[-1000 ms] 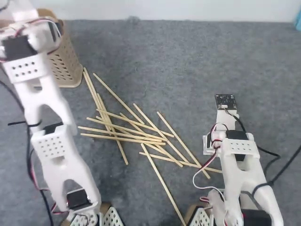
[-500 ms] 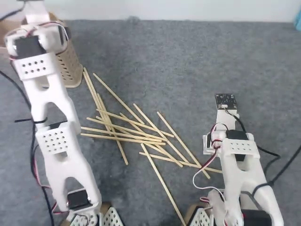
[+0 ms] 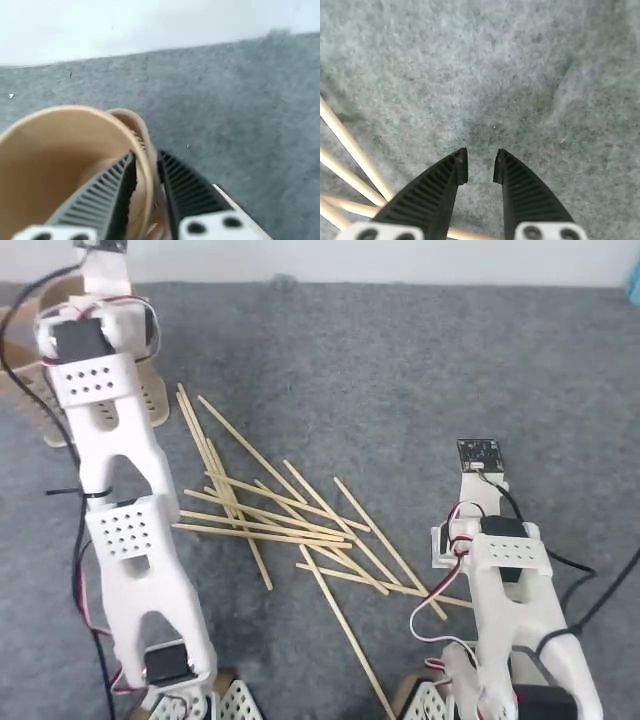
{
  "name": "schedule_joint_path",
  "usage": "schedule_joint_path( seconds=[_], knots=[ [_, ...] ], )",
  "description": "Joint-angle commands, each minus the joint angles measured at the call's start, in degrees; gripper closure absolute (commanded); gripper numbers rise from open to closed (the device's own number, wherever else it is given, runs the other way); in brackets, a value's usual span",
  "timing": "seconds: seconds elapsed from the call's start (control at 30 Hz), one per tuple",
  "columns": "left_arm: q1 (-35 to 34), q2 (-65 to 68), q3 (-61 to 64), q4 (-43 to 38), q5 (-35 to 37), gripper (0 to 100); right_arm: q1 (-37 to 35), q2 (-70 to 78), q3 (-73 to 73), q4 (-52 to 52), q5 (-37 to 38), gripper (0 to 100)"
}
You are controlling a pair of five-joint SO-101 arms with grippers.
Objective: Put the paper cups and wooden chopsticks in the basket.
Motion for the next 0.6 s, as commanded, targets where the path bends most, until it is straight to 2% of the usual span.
schedule_joint_path(
  seconds=[0.0,0.13,0.23,0.43,0.57],
  knots=[
    [0.4,2.7,-4.0,2.1,1.8,99,-0.6,-1.3,0.4,-1.2,-0.8,89.7],
    [2.1,2.7,-11.9,4.4,3.9,99,-0.6,-1.3,0.4,-1.2,-0.9,89.7],
    [3.8,0.3,-11.6,4.2,4.3,99,-0.5,-1.3,0.4,-1.2,-0.9,89.7],
    [3.7,-6.4,-11.6,-0.8,22.6,99,-0.5,-1.3,0.4,-1.2,-0.9,89.8],
    [5.4,-10.0,-11.6,-1.4,27.6,99,-0.4,-1.3,0.4,-1.2,-0.9,89.8]
  ],
)
